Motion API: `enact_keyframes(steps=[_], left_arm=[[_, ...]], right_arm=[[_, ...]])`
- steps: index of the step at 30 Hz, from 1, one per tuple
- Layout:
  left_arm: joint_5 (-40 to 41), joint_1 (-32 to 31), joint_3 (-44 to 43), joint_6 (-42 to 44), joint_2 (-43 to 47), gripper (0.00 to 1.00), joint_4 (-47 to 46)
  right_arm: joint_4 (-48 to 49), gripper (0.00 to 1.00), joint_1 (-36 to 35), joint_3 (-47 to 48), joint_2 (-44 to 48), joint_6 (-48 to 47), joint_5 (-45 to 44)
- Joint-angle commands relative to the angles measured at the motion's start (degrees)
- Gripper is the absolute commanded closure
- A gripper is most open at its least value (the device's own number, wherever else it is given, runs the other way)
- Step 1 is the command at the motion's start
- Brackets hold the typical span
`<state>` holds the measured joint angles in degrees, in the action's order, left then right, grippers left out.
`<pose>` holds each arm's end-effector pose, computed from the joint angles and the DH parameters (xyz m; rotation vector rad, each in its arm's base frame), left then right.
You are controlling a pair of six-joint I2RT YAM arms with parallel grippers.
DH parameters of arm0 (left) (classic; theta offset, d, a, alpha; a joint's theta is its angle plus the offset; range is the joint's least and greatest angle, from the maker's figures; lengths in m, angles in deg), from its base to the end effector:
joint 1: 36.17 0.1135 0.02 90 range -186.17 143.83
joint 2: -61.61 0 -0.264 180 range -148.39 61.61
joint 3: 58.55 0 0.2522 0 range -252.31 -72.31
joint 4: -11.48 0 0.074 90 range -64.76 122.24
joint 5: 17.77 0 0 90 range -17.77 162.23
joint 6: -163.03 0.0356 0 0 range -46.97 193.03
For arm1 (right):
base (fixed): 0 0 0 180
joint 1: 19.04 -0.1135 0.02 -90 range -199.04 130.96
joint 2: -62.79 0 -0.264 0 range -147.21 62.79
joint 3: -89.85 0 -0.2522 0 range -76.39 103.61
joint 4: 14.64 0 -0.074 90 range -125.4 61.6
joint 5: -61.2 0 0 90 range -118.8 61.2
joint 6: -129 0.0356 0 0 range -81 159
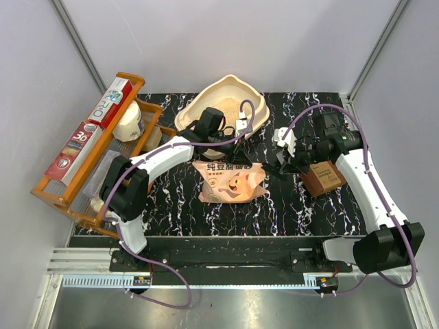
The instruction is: Fill the litter box with clean litter
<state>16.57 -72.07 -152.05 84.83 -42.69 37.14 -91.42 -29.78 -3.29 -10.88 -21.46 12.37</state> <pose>0.3138 -0.2634 0.2662 1.3562 1.6891 -1.3011 0.2276 0.0670 0.3341 -1.5524 1.8090 0.5750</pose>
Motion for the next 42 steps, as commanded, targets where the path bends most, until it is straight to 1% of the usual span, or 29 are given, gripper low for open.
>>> enact_keyframes(steps=[1, 2, 4, 6, 18, 25, 34, 42], left_arm=[[-0.68, -0.05, 0.38, 0.34, 2.16, 0.89, -2.58], [-0.68, -0.05, 0.38, 0.42, 2.25, 0.91, -2.76], [-0.68, -0.05, 0.55, 0.25, 2.51, 0.97, -2.94], [-0.77, -0.05, 0.73, 0.25, 2.69, 1.0, -3.2], [-1.29, 0.04, 2.23, -1.86, 3.65, 1.0, -5.57], [-0.94, -0.05, 2.23, -1.86, 3.74, 1.0, -5.66], [-0.68, 0.04, 2.23, -1.86, 3.57, 1.0, -5.66], [-0.85, 0.04, 2.23, -2.39, 3.3, 1.0, -6.1]], right_arm=[[-2.98, 1.0, 0.11, 3.63, -0.33, -7.38, -3.46], [-2.89, 1.0, 0.19, 3.89, -0.42, -8.52, -3.98], [-2.98, 1.0, 0.19, 4.15, -1.21, -9.58, -4.51], [-2.81, 1.0, 0.11, 4.51, -2.52, -10.11, -5.83], [-2.1, 1.0, 0.11, 9.6, -9.65, -13.18, -6.98], [-5.26, 1.0, -0.07, 12.85, -12.55, -15.73, -5.22], [-8.25, 1.0, -1.56, 11.98, -12.82, -16.44, -4.25], [-3.95, 1.0, -2.53, 10.13, -12.82, -12.22, -6.01]])
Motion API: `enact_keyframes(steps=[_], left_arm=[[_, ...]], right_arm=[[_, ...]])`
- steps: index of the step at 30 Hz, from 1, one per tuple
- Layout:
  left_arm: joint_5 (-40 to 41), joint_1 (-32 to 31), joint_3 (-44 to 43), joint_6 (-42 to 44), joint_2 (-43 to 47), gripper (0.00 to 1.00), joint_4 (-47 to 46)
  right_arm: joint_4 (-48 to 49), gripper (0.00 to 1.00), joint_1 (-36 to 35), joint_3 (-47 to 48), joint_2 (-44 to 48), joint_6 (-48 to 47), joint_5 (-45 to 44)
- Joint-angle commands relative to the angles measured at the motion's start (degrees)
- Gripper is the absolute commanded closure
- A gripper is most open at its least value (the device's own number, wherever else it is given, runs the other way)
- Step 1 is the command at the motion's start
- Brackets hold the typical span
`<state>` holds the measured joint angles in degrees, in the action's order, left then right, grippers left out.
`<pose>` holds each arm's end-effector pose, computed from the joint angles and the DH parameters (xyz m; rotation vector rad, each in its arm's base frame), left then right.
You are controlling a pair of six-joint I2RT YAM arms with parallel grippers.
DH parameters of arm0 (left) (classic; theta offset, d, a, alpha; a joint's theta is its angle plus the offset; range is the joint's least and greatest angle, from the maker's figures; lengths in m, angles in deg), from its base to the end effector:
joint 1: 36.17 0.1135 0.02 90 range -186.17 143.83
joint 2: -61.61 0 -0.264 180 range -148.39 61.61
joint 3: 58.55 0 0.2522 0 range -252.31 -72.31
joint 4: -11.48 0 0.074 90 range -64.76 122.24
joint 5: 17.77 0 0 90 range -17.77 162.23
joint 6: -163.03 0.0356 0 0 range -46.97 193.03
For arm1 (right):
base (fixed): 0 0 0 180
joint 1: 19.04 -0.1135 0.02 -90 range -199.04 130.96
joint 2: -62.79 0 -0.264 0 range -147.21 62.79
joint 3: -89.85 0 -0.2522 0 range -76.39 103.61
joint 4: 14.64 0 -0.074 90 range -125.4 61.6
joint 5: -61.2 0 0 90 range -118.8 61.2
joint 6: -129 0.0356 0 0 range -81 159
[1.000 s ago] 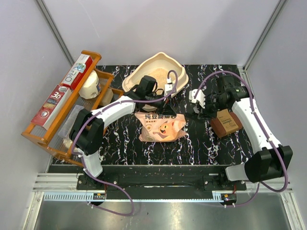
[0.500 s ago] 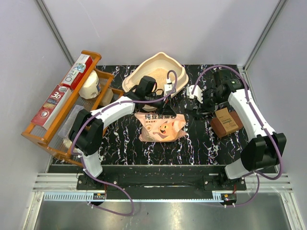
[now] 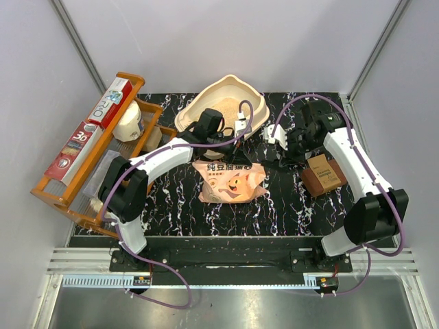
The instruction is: Fill the litter box with clean litter
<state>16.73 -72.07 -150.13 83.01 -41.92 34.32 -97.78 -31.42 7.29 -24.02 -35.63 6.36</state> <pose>0.3115 -0.2617 0.2642 1.3341 1.6879 -1.3069 0.2732 0.0809 0.3253 -1.8300 1.7490 0.4847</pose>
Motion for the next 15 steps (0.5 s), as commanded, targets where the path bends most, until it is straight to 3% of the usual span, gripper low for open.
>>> enact_keyframes(steps=[1, 7, 12, 15], left_arm=[[-1.01, 0.13, 0.39, -0.57, 2.54, 1.0, -3.37], [-0.66, 0.04, 0.13, -0.4, 2.54, 1.0, -3.11], [-0.13, 0.74, -0.4, 0.48, 3.42, 0.71, -0.91], [-0.74, 3.02, -0.49, 3.99, 5.35, 0.65, 4.0]], right_arm=[[2.59, 1.0, -0.89, -0.53, 0.23, 2.12, -0.26], [3.2, 1.0, -1.94, -0.62, -0.73, 2.12, -0.97], [2.68, 1.0, -3.79, 0.34, -0.56, 1.16, -2.19], [2.06, 1.0, -4.93, 1.04, -0.29, 0.1, -3.42]])
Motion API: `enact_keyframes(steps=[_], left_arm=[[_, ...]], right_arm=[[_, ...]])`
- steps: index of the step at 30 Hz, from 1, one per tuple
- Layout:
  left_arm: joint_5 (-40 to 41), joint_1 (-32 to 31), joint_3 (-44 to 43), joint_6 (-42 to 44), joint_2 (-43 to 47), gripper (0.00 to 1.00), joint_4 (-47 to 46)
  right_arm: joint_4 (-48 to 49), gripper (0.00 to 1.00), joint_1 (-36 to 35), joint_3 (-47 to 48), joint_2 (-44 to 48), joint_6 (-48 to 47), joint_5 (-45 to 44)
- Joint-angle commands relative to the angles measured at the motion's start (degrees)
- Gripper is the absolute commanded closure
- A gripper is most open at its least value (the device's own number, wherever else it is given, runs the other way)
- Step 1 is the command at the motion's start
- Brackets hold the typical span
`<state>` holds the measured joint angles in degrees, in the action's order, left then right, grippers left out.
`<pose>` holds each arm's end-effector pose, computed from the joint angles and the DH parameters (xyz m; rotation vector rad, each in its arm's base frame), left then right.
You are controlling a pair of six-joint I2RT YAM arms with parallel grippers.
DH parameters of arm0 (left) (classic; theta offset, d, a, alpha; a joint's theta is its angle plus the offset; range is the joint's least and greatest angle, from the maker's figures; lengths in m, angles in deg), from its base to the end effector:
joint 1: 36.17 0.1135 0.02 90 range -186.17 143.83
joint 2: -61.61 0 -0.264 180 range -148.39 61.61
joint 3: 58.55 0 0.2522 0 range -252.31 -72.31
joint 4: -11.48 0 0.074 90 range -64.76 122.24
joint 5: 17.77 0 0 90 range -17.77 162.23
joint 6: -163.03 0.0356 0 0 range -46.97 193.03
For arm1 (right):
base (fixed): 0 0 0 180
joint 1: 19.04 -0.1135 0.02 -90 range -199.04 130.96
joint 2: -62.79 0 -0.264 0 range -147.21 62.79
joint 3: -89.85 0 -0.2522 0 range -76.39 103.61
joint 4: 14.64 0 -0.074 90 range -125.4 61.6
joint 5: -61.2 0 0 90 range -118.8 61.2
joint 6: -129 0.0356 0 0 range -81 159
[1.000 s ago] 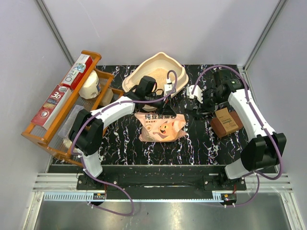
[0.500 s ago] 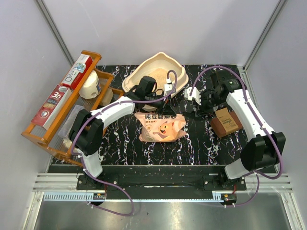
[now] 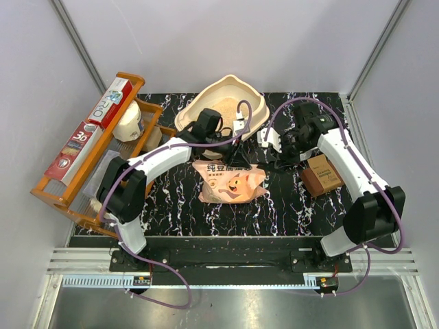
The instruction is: Fill the litter box with clean litter
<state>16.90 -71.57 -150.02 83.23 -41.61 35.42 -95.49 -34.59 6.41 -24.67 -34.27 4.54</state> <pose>0.3122 -0.2578 0.2642 1.3263 1.7067 -1.3015 0.2740 0.0965 0.3186 -1.8715 1.7353 0.4709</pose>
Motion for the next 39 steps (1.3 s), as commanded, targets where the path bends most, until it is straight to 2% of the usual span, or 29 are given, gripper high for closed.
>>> enact_keyframes(steps=[1, 6, 10, 17, 23, 39], left_arm=[[-1.09, 3.92, -0.16, 6.48, 6.26, 0.64, 6.14], [-2.59, 7.44, 1.6, 16.93, 9.17, 0.6, 17.49], [-3.29, 8.94, 3.96, 18.98, 11.72, 0.6, 23.04], [-3.2, 9.65, 4.85, 19.77, 12.43, 0.64, 23.31], [-3.03, 11.4, 5.9, 16.0, 13.04, 0.65, 19.54], [-2.68, 16.41, 12.32, 9.84, 20.25, 0.63, 14.26]], right_arm=[[-0.5, 1.0, -2.29, 2.1, 0.27, -1.6, -1.96], [-0.76, 1.0, -4.22, 2.45, -0.25, -2.05, -5.47], [-0.76, 1.0, -6.59, 3.68, -0.6, -0.73, -7.76], [-2.6, 1.0, -10.64, 8.33, -2.19, 1.82, -11.8], [-5.68, 1.0, -13.8, 10.53, -4.21, 2.0, -15.32], [-7.53, 1.0, -21.27, 16.86, -10.27, 8.58, -17.43]])
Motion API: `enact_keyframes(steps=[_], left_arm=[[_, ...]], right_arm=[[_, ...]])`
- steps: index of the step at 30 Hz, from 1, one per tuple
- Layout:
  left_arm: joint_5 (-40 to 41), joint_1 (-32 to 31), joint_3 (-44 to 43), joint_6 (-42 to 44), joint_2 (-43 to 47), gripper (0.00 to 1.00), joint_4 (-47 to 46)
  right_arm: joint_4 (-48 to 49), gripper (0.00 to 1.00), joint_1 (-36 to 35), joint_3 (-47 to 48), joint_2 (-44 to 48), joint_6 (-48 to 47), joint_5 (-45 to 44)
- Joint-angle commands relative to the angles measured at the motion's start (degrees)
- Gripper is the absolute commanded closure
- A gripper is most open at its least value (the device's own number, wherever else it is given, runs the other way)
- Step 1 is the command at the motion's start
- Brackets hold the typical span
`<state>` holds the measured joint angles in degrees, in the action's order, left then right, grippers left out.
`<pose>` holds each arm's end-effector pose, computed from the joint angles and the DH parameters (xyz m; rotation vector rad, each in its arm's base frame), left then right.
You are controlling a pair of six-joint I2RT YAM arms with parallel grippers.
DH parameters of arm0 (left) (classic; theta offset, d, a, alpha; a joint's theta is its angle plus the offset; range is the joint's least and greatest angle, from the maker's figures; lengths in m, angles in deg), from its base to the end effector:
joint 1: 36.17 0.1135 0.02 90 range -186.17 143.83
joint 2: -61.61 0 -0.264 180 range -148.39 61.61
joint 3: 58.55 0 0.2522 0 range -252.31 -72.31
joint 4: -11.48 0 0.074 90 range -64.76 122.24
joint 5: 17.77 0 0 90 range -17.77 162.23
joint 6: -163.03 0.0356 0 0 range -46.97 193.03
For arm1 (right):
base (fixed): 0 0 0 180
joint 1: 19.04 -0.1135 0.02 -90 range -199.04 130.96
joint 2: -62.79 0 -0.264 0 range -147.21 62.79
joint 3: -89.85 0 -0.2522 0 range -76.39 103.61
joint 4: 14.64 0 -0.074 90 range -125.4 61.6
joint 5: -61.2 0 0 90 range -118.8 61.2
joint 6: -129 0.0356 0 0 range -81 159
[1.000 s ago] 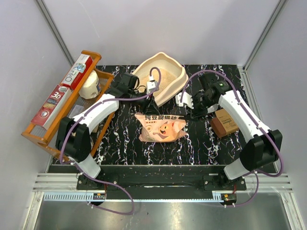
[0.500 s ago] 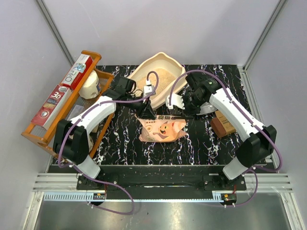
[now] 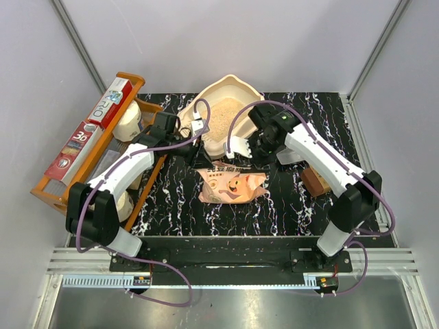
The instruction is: Fill the litter box with clean litter
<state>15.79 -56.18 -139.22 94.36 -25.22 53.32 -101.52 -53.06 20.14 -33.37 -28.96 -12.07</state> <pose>0.2894 -0.1370 0.2804 1.1794 1.8649 -1.1502 0.2636 0.1903 0.3343 -2.1820 1.6884 0.2658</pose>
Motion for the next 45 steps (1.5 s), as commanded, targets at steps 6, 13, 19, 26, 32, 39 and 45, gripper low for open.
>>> enact_keyframes(steps=[6, 13, 19, 26, 32, 39, 45], left_arm=[[-1.12, 1.55, 4.51, -1.81, 6.23, 0.63, -5.22], [-1.03, 1.64, 4.78, -3.22, 6.32, 0.63, -6.81], [-1.03, 1.55, 4.34, -3.48, 5.97, 0.63, -6.98], [-0.51, 1.55, 4.34, -5.24, 5.97, 0.61, -8.21], [3.18, 1.64, 1.97, -6.82, 4.92, 0.59, -5.67], [8.8, 1.55, -1.98, -5.68, 5.7, 0.48, -2.06], [12.85, 1.64, -6.9, -4.27, 4.65, 0.21, 0.48]], right_arm=[[-1.76, 1.0, -4.74, 6.03, -4.3, 6.96, -1.79], [-1.94, 1.0, -5.53, 6.65, -5.62, 9.69, -1.7], [-1.15, 1.0, -5.62, 5.86, -5.62, 11.45, -1.7], [1.49, 0.74, -5.62, 5.33, -5.27, 14.43, -4.51], [4.56, 0.6, -5.62, 5.42, -3.95, 13.91, -11.44], [8.96, 0.37, -5.35, 2.97, 1.14, 15.32, -15.06], [15.28, 0.06, 1.12, 4.1, 1.85, 26.2, -15.68]])
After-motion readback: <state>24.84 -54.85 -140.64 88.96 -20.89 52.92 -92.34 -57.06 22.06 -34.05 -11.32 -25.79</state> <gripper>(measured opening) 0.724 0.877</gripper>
